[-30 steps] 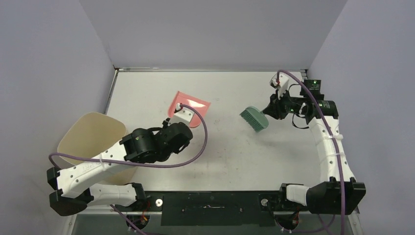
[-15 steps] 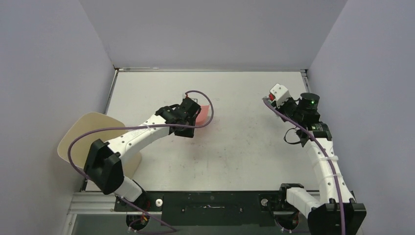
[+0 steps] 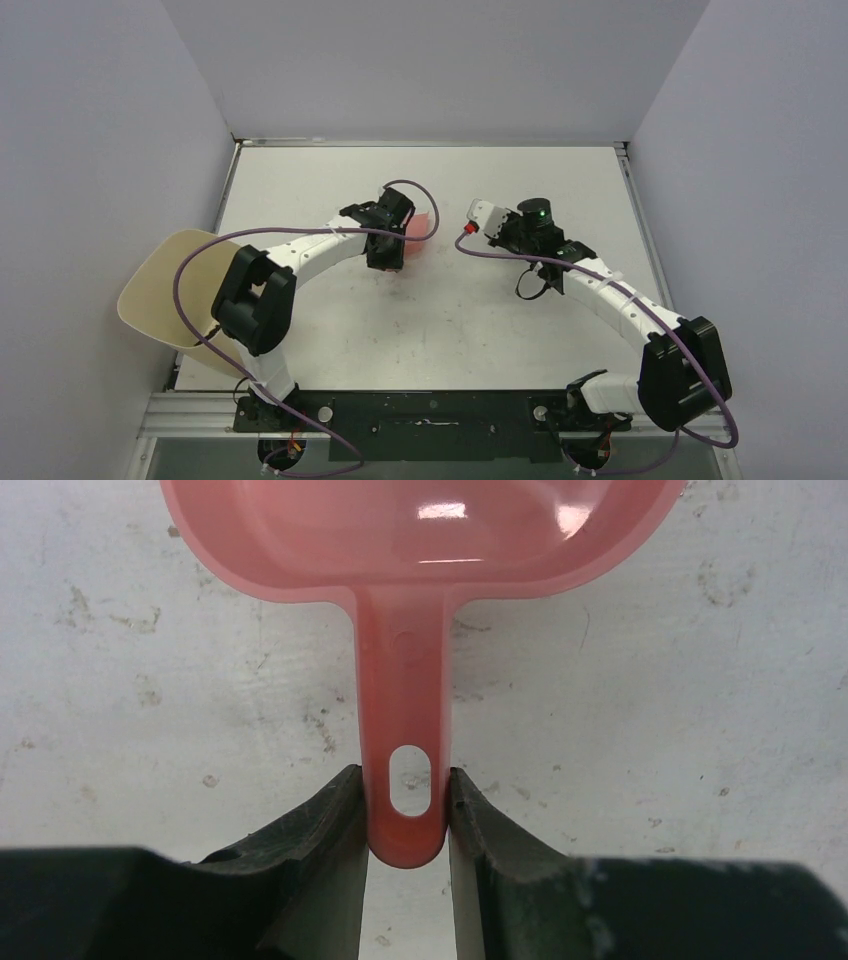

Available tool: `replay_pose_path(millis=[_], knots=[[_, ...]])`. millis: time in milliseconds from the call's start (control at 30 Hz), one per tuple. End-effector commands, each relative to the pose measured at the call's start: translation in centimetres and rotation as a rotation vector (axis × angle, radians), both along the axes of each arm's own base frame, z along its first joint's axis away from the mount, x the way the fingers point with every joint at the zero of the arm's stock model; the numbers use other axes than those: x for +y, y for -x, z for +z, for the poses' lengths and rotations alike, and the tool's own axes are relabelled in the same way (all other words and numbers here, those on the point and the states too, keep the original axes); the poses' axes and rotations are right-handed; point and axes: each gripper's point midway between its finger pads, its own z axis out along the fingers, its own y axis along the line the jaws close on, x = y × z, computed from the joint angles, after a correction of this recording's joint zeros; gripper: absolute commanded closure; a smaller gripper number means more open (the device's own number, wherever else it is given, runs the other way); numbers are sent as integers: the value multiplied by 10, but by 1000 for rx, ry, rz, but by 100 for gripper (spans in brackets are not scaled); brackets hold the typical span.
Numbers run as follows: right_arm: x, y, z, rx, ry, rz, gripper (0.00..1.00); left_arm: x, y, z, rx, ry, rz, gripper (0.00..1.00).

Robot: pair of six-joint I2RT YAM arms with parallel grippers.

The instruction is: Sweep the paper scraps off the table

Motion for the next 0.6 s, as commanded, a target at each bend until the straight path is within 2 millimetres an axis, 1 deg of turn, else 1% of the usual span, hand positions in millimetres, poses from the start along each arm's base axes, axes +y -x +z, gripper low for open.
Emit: replay_pose_path(millis=[0,33,133,167,200,267,333,400,433,467,500,533,567], knots=[[20,-2,-5,-12,18,-5,92,-25,-29,7,-57,62,-33,74],[25,3,-13,18,13,0,90,-27,-31,6,-52,64,-36,71],[33,9,-28,44,-10,-27,86,-33,-35,1,-38,75,-42,69],[36,10,-31,56,-27,-28,83,-35,-36,0,-36,77,-44,69],[38,11,-35,69,-42,-33,77,-35,-37,0,-35,77,-45,68],[39,12,-39,99,-65,-53,69,-37,-39,4,-44,80,-56,68],[45,16,-42,144,-94,-42,62,-36,-39,9,-51,75,-68,67],[53,25,-42,206,-117,5,60,-34,-39,17,-63,68,-75,66],[58,32,-42,240,-134,35,58,-33,-38,21,-68,69,-78,65],[62,37,-40,267,-159,54,54,-33,-37,24,-72,75,-83,63],[63,42,-38,298,-182,61,45,-33,-35,28,-72,82,-91,57],[67,47,-35,324,-209,72,39,-33,-33,30,-70,87,-99,54],[69,49,-29,341,-240,77,31,-33,-31,33,-68,90,-107,53]])
